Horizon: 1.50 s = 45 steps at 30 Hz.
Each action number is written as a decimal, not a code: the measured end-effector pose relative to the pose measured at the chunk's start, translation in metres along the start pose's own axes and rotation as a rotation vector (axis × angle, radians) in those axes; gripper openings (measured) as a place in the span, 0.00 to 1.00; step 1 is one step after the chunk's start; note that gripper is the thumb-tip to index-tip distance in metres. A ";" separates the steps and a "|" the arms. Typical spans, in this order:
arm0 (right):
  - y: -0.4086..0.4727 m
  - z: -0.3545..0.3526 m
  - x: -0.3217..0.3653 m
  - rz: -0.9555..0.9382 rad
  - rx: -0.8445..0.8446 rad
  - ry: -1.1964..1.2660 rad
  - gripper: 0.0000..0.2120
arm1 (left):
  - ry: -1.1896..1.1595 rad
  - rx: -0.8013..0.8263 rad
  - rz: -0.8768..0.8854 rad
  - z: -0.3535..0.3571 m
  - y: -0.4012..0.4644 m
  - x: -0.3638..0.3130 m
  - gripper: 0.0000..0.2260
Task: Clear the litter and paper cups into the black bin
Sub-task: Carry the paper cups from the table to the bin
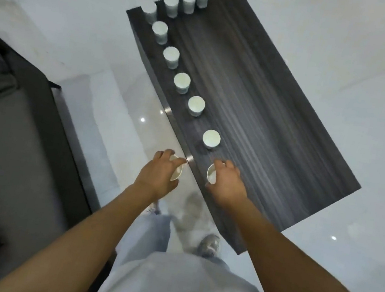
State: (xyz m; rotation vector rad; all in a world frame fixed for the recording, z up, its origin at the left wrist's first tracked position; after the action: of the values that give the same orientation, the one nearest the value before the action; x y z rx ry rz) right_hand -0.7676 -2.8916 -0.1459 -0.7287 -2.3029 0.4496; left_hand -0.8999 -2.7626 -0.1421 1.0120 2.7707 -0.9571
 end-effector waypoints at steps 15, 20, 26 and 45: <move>0.205 -0.031 0.251 -0.157 -0.034 0.058 0.34 | -0.052 -0.097 -0.154 -0.197 0.087 0.214 0.23; 0.279 -0.065 0.268 -0.173 -0.054 0.057 0.33 | -0.044 -0.127 -0.143 -0.247 0.159 0.231 0.22; 0.400 -0.128 0.289 -0.195 -0.059 0.037 0.34 | -0.074 -0.164 -0.152 -0.328 0.275 0.234 0.22; 0.716 -0.273 0.390 -0.076 -0.136 0.087 0.32 | -0.053 -0.163 -0.042 -0.562 0.584 0.305 0.23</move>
State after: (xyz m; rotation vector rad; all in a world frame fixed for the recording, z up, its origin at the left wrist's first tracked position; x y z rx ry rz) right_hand -0.5502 -2.0606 -0.1092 -0.7090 -2.2869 0.2237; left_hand -0.6992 -1.9226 -0.0747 0.8954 2.7814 -0.7367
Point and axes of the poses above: each hand's wrist, its own y-axis towards the middle knuckle, its own z-axis out of the palm, x = y × z, the point moved 2 cm from there along y, towards the middle knuckle, and after that the axes turned 15 degrees about -z, right-handed, at the moved point
